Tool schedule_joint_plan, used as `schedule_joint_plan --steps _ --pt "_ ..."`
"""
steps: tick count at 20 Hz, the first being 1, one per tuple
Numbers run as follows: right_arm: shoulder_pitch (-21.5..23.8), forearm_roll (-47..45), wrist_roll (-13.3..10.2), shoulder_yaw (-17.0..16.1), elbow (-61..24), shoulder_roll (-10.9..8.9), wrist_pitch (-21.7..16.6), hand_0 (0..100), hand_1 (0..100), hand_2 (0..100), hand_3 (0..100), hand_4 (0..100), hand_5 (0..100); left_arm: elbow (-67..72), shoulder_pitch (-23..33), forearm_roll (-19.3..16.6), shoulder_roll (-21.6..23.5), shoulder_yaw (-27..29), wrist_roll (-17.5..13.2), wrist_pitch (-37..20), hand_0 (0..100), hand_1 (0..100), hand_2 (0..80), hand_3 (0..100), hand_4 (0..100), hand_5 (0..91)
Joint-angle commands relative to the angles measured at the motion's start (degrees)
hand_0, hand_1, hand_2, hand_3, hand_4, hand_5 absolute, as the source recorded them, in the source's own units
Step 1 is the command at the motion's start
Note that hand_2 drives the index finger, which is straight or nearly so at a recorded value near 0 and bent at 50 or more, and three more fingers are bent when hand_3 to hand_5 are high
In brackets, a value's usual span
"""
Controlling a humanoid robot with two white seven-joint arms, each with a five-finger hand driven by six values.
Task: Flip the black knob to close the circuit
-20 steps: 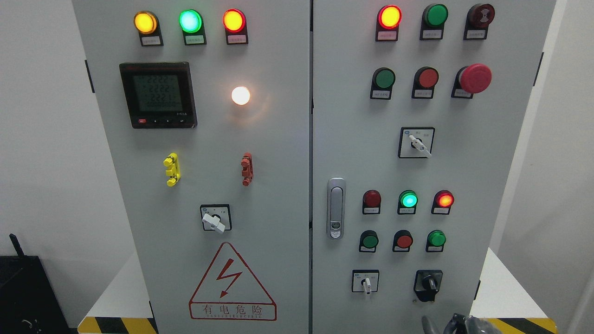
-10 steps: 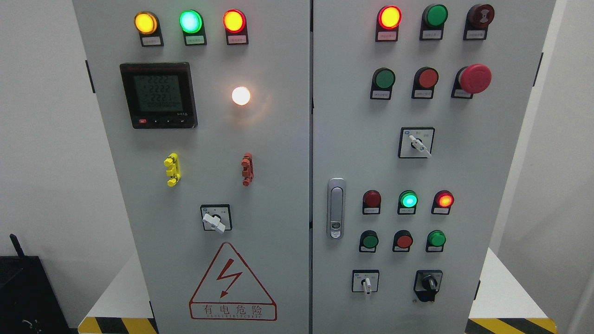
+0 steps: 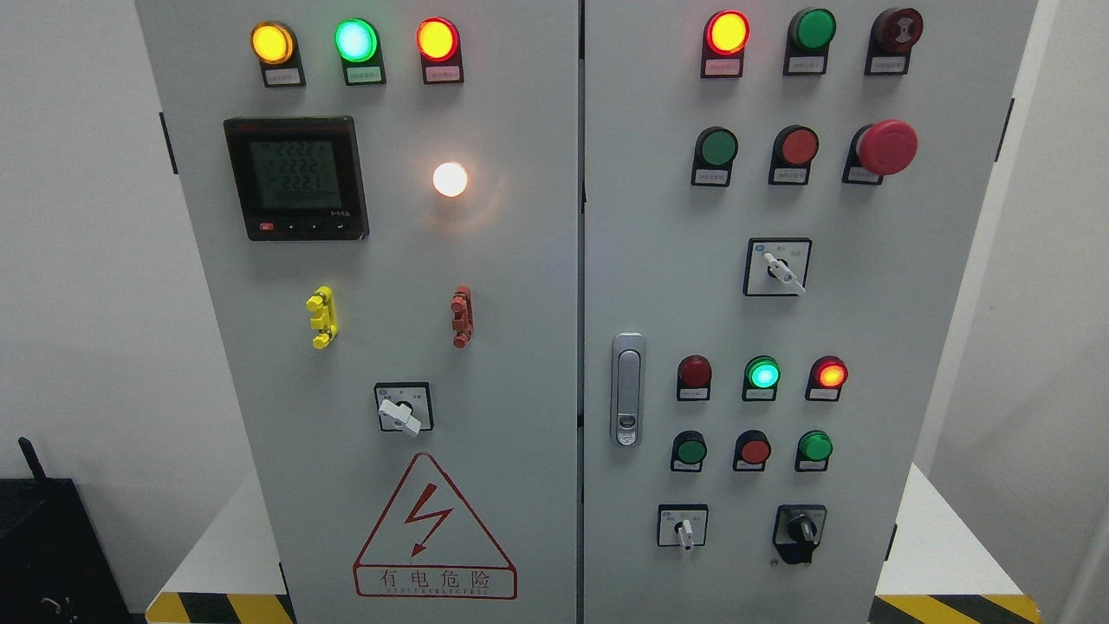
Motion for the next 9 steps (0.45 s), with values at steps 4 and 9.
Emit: schedule_joint_plan --steps 4,9 --pt "1.84 -1.66 1.73 -0.35 -0.53 0.18 -0.58 0 0 0 9 9 0 -1.93 1.93 0.44 -0.02 0.62 -0.01 0.0 0 0 0.0 5 3 0.0" --pt "1.84 -1.92 1.91 -0.35 -0.35 0.18 -0.58 0 0 0 9 9 0 -1.93 1.93 0.44 -0.02 0.62 -0.01 0.0 0 0 0.0 5 3 0.0"
